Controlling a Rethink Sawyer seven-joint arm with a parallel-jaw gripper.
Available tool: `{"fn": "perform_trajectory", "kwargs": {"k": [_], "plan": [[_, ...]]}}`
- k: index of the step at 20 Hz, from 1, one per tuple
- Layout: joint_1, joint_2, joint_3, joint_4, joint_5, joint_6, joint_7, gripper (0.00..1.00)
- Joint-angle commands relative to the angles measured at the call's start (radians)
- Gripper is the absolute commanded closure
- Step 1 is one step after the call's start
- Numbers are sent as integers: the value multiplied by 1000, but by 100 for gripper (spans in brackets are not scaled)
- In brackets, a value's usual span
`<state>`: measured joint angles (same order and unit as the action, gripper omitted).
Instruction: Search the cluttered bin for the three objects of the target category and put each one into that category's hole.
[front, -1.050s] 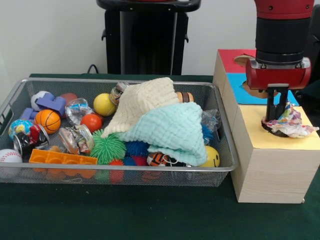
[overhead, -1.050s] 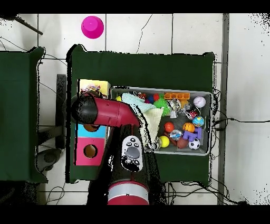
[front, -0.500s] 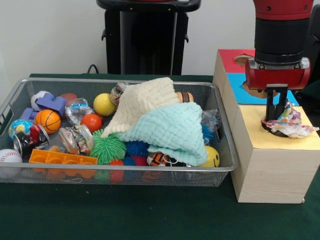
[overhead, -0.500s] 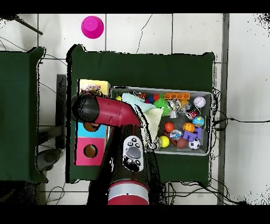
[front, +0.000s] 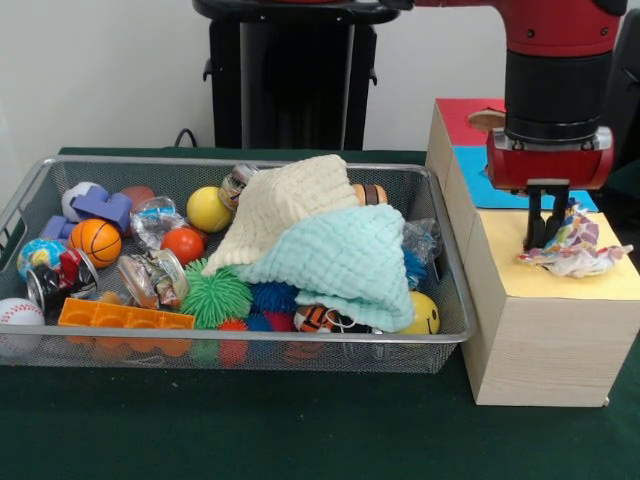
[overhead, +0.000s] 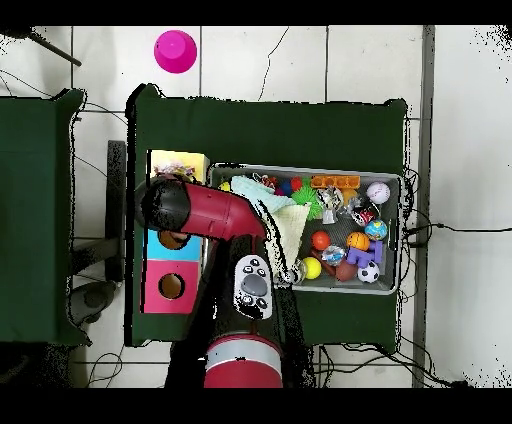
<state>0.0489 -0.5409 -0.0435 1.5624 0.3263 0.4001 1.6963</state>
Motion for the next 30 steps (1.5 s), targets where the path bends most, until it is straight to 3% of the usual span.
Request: {"fn": "perform_trajectory", "kwargs": {"k": [1,12,23,26,30], "plan": [[-14,102,37,1,36,32,221,100],[-17,180,44,-35,28,-52,198,100],[-31,200,59,-35,11,-94,172,100],[-32,165,55,-18,11,-57,167,100],[-14,37,11,3,18,138,182,100]]}}
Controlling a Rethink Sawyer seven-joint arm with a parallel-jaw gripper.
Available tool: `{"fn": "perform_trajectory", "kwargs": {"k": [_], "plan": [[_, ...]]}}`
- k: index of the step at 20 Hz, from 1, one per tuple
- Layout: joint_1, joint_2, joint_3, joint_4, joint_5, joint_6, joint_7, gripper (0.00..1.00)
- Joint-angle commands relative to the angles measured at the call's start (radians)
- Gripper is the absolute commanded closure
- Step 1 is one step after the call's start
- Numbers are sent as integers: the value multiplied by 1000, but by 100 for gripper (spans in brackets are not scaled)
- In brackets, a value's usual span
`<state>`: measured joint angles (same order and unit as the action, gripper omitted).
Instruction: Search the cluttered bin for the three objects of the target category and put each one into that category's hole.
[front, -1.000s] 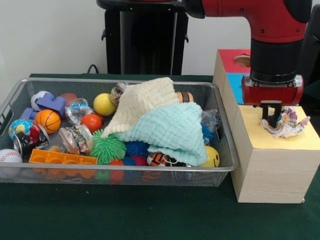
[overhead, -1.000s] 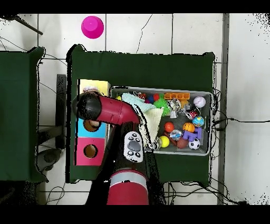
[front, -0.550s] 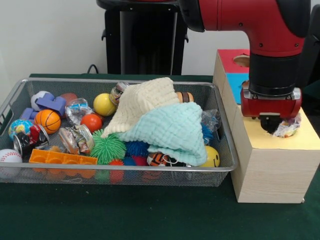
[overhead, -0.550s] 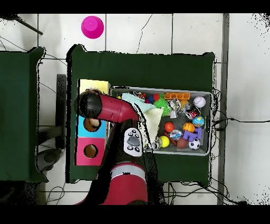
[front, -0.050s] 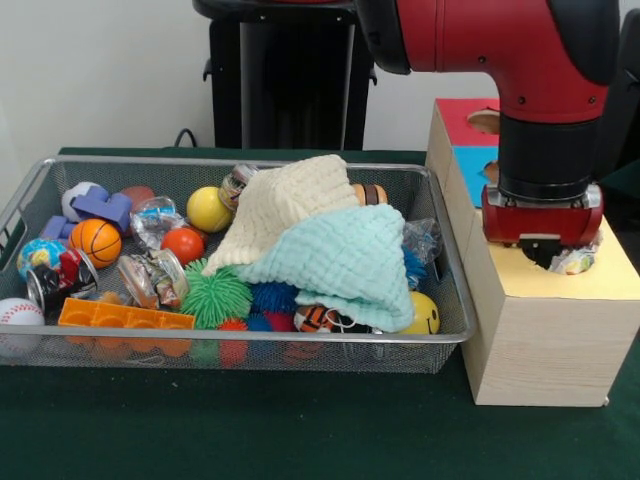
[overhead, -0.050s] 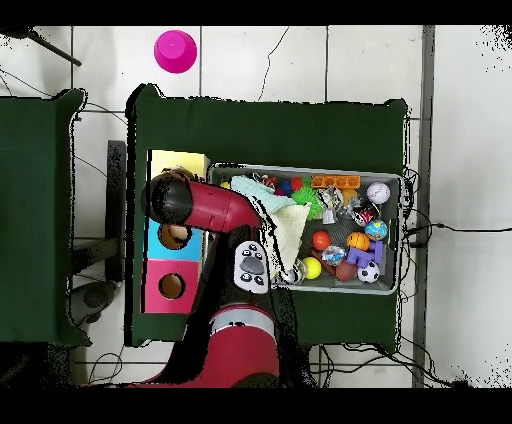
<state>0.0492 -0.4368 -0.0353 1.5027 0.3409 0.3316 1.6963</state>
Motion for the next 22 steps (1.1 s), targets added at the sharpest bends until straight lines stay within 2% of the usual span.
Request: {"fn": "perform_trajectory", "kwargs": {"k": [1,6,11,17,22], "plan": [[-8,-103,-11,61,3,268,190,100],[20,-194,-76,-45,-25,591,247,100],[29,-224,-101,-145,-42,809,286,100],[37,-227,-120,-202,-45,908,298,100],[40,-213,-127,-213,-40,905,291,100]]}}
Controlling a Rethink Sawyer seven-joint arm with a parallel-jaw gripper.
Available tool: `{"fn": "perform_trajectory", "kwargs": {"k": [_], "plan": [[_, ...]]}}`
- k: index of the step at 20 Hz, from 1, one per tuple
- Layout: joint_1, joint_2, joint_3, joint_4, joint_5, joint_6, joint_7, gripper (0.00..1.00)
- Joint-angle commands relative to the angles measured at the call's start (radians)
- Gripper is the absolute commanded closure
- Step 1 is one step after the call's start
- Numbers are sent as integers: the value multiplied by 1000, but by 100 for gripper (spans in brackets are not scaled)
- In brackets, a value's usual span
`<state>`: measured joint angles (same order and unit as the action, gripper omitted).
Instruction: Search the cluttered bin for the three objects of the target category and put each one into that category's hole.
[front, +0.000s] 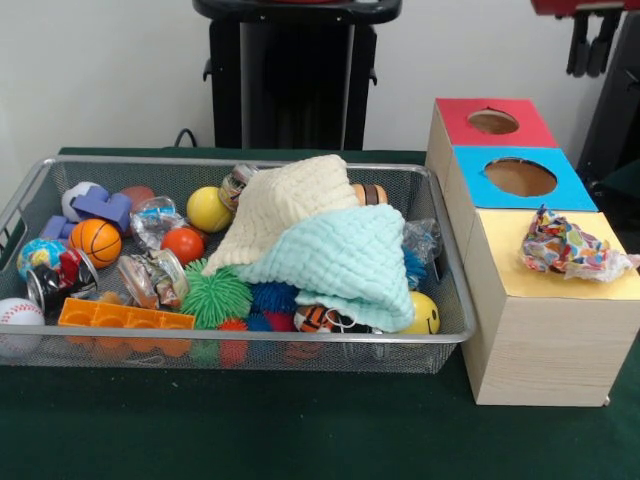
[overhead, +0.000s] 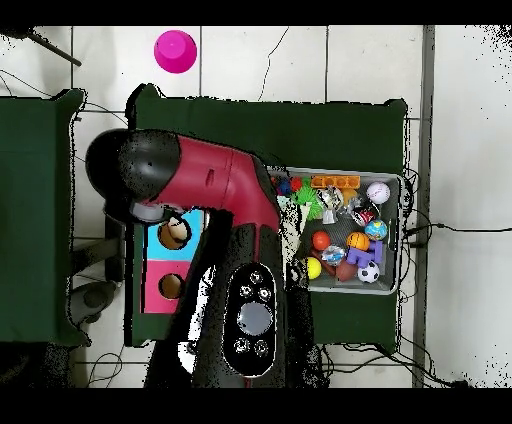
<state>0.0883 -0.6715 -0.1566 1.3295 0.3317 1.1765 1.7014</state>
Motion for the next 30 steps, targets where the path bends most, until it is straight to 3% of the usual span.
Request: {"fn": "perform_trajectory", "kwargs": {"k": [1,5,9,11,19,30], "plan": [[2,20,-7,-37,-30,58,285,100],[3,30,-8,-31,-20,16,273,100],[4,4,10,99,-20,-346,198,100],[0,-3,24,129,-15,-435,187,100],[-3,13,30,128,-26,-549,168,100],[-9,10,36,143,-53,-580,116,100]]}}
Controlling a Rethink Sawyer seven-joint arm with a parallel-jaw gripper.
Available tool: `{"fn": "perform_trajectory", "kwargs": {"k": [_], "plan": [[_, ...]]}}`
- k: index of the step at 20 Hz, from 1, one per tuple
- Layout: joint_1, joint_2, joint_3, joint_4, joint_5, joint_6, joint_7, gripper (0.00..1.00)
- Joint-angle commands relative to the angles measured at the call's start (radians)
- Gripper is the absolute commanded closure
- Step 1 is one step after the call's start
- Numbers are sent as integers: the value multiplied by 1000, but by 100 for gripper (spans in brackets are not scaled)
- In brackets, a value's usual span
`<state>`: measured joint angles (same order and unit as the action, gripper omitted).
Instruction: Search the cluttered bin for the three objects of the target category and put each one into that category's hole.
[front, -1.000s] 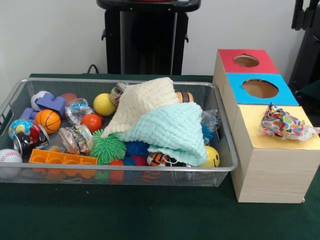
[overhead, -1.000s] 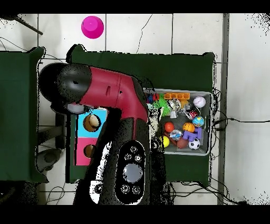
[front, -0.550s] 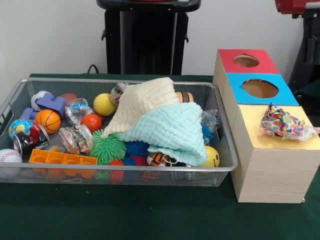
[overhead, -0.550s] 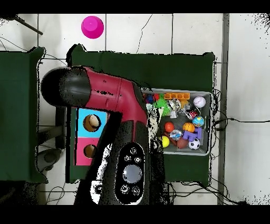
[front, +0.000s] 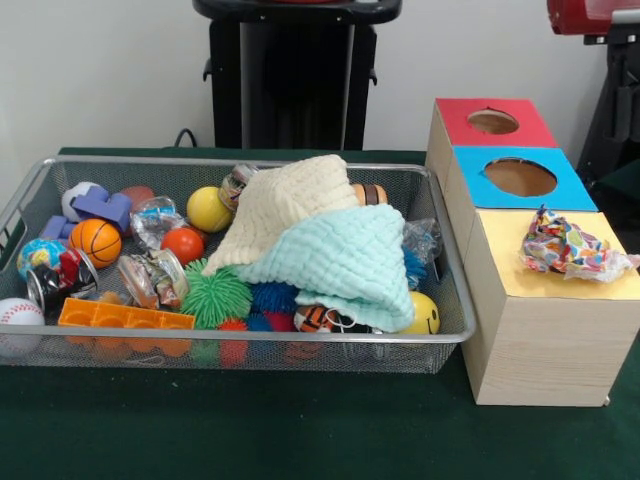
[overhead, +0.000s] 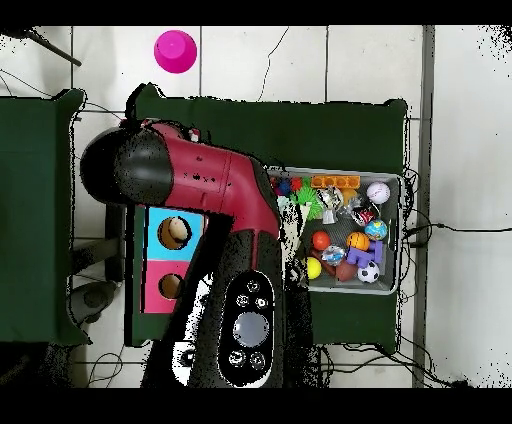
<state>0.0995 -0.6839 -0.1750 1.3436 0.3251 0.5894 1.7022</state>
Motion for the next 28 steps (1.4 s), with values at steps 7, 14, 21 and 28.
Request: {"fn": "perform_trajectory", "kwargs": {"k": [7,14,21,28], "plan": [[-44,18,80,149,-74,-58,60,100],[-45,32,67,140,-143,-80,35,100],[-48,36,67,129,-199,-90,47,100],[-61,40,91,152,-206,-132,90,100]]}}
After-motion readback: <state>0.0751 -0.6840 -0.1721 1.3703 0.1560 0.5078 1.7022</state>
